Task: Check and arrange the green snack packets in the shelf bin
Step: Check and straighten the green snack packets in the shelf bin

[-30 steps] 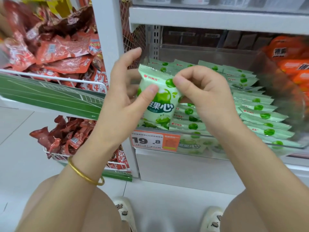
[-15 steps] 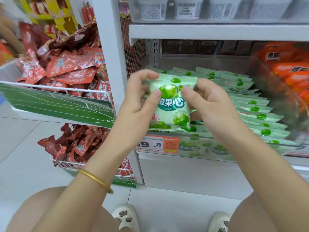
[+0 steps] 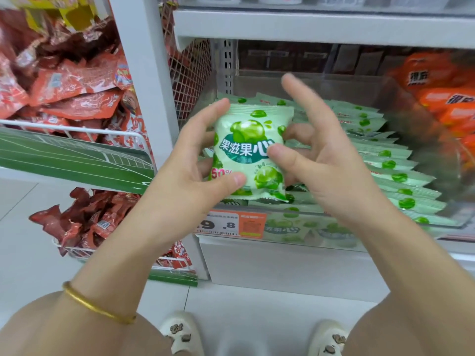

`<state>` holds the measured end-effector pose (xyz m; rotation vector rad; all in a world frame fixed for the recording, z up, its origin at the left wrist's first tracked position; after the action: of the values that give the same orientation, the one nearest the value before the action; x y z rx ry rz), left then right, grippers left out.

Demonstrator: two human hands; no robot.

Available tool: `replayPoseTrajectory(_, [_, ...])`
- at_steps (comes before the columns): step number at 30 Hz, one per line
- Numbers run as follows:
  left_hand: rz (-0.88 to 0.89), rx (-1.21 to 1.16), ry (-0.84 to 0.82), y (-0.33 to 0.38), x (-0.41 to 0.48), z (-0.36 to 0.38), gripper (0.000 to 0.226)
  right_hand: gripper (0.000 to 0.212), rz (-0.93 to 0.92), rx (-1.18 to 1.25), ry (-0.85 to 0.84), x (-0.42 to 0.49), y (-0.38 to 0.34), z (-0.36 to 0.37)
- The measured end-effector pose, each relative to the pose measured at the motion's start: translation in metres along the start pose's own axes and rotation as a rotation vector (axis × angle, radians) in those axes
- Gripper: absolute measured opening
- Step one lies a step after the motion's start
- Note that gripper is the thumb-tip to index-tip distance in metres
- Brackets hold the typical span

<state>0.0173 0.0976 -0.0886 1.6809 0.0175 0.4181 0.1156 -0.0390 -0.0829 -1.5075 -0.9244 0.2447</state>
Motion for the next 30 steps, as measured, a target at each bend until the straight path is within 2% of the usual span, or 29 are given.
replayPoseTrajectory(4, [0.048,0.167,0.119,-0.003,-0.001,0.001,0.064,0.046,0.057,0.028,0.094,0.001,0.001,0.002])
replayPoseTrajectory(7, [0.153,0.554,0.188,-0.004,-0.002,0.005,0.049,0.036,0.133,0.136,0.151,0.001,0.003,0.002])
replayPoseTrajectory(9, [0.204,0.727,0.189,-0.001,-0.002,0.009,0.046,0.027,0.174,0.226,0.158,0.001,0.004,0.001])
replayPoseTrajectory(13, [0.113,0.824,0.119,-0.001,-0.004,0.017,0.073,0.014,0.165,0.338,0.156,-0.001,0.0,0.001])
replayPoseTrajectory(16, [0.07,0.753,0.131,-0.002,-0.004,0.024,0.08,0.008,0.117,0.296,0.147,-0.001,-0.003,0.001])
replayPoseTrajectory(19, [0.079,0.592,0.197,0.001,-0.002,0.023,0.06,0.018,0.087,0.272,0.126,0.0,-0.005,-0.003])
replayPoseTrajectory(23, [0.073,0.31,0.215,0.007,-0.003,0.019,0.03,0.027,0.021,-0.069,0.179,0.001,-0.007,-0.014])
replayPoseTrajectory(30, [-0.019,-0.011,0.128,0.001,-0.003,0.02,0.029,0.039,0.041,-0.135,0.189,0.001,-0.001,-0.02])
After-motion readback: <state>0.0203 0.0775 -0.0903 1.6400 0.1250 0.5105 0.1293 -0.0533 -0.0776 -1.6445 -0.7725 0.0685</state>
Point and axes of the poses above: each hand's wrist, its own x-axis towards the middle knuckle, its own z-axis out of the palm, y = z × x, the point moved 3 cm from there along x, towards the middle knuckle
